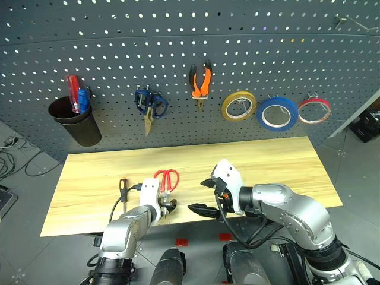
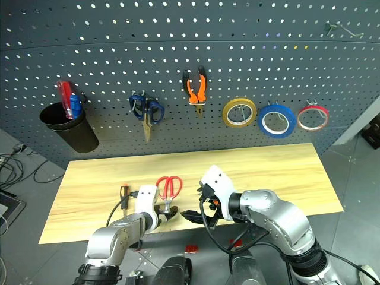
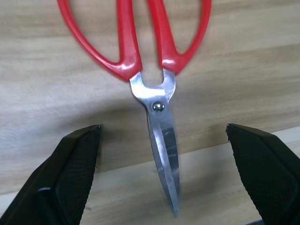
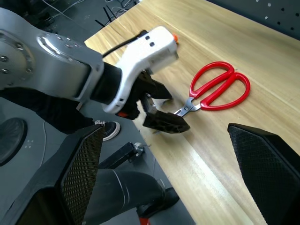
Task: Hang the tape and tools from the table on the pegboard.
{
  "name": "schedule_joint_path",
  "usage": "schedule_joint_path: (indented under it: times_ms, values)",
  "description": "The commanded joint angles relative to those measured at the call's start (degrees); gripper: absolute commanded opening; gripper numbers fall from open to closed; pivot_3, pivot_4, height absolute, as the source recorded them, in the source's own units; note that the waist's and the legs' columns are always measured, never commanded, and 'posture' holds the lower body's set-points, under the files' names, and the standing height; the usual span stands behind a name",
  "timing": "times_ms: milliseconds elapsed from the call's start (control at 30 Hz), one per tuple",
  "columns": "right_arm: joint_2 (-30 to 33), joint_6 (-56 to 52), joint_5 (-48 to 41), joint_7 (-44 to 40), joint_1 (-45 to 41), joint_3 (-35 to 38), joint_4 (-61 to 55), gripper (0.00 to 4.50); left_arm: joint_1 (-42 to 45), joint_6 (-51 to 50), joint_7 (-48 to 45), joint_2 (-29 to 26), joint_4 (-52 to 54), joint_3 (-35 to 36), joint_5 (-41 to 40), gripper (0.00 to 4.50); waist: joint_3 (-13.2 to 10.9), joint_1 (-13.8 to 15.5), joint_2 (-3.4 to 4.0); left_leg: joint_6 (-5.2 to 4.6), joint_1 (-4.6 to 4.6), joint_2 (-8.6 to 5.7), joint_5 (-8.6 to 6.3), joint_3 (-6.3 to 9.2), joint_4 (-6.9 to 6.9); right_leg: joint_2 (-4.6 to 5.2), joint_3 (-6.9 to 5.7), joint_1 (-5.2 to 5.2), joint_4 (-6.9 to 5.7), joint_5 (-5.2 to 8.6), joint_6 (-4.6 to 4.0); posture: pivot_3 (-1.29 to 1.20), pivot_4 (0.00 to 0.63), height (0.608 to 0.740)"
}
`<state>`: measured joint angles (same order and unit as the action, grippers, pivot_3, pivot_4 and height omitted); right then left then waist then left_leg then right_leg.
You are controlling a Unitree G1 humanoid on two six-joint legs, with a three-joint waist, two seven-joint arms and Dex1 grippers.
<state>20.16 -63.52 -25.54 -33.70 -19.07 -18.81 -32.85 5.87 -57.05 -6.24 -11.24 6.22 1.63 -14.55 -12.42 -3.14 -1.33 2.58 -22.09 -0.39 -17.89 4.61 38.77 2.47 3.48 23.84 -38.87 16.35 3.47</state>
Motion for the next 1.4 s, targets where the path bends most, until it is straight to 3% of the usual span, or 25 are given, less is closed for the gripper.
schedule_joint_path:
  times_ms: [33, 100, 200, 500, 767, 867, 1067, 1400]
  values:
    - [-0.3, -1.7, -3.3, 0.0, -0.6, 2.2, -2.6, 4.5, 1.3, -1.7, 1.2, 1.9, -3.7, 0.8, 0.4, 4.49, 0.0, 0.0, 0.04, 0.0, 0.07, -0.01, 0.0, 0.01, 0.0, 0.02, -0.03, -0.1, 0.02, 0.0, 0.0, -0.03, 0.252, 0.74]
    - [-0.7, -3.3, -5.1, 0.0, -0.4, 3.5, -3.0, 4.5, 2.7, -1.5, 1.7, 2.3, -6.3, 0.7, 1.2, 4.49, -0.1, 0.0, 0.07, 0.0, 0.2, -0.03, 0.0, 0.03, 0.0, 0.04, -0.07, -0.27, 0.1, 0.0, 0.0, -0.03, 0.252, 0.74]
    - [-1.4, -6.2, -8.1, 0.4, 0.0, 6.0, -3.4, 4.5, 4.6, -2.1, 2.7, 3.2, -9.7, 1.1, 1.9, 3.89, -0.1, 0.0, 0.12, -0.01, 0.33, -0.05, 0.0, 0.16, 0.0, 0.08, -0.24, -0.53, 0.21, 0.0, 0.01, -0.04, 0.259, 0.74]
    - [-1.3, -9.4, -12.5, 1.4, -0.2, 8.4, -3.5, 4.5, 6.0, -6.0, 2.5, 3.8, -12.7, -0.9, 3.3, 1.16, -0.1, 0.0, 0.3, -0.03, 0.3, -0.15, 0.02, 0.38, -0.01, 0.25, -0.58, -0.68, 0.3, 0.01, 0.02, -0.04, 0.254, 0.74]
    - [-1.4, -8.6, -13.6, 3.1, 0.8, 7.7, -4.0, 4.5, 4.3, -2.8, 2.0, 3.3, -10.4, -0.9, 4.2, 1.16, -0.1, 0.0, 0.31, -0.03, 0.28, -0.18, 0.03, 0.5, -0.02, 0.36, -0.77, -0.71, 0.34, 0.02, 0.03, -0.04, 0.251, 0.74]
    - [-1.0, -8.1, -13.3, 3.3, 1.2, 7.5, -4.1, 4.5, 3.4, -0.7, 1.6, 3.3, -8.6, 0.3, 4.0, 1.72, -0.1, 0.0, 0.31, -0.03, 0.27, -0.17, 0.03, 0.51, -0.04, 0.36, -0.79, -0.7, 0.36, 0.02, 0.03, -0.04, 0.249, 0.74]
    - [0.1, -7.0, -13.3, 3.2, 1.5, 7.4, -4.1, 4.5, 2.3, -0.5, 2.3, 0.7, -5.7, -3.7, 7.2, 3.48, -0.1, 0.0, 0.32, -0.02, 0.26, -0.16, 0.03, 0.57, -0.07, 0.35, -0.85, -0.7, 0.37, 0.02, 0.03, -0.03, 0.246, 0.74]
    - [1.5, -7.2, -16.6, 2.8, 2.0, 9.6, -4.4, 4.5, 2.7, -11.0, 3.7, 1.8, -3.0, -6.2, 8.8, 3.48, -0.2, 0.0, 0.33, -0.03, 0.17, -0.17, 0.03, 0.67, -0.11, 0.34, -0.92, -0.69, 0.46, 0.03, 0.04, -0.03, 0.245, 0.74]
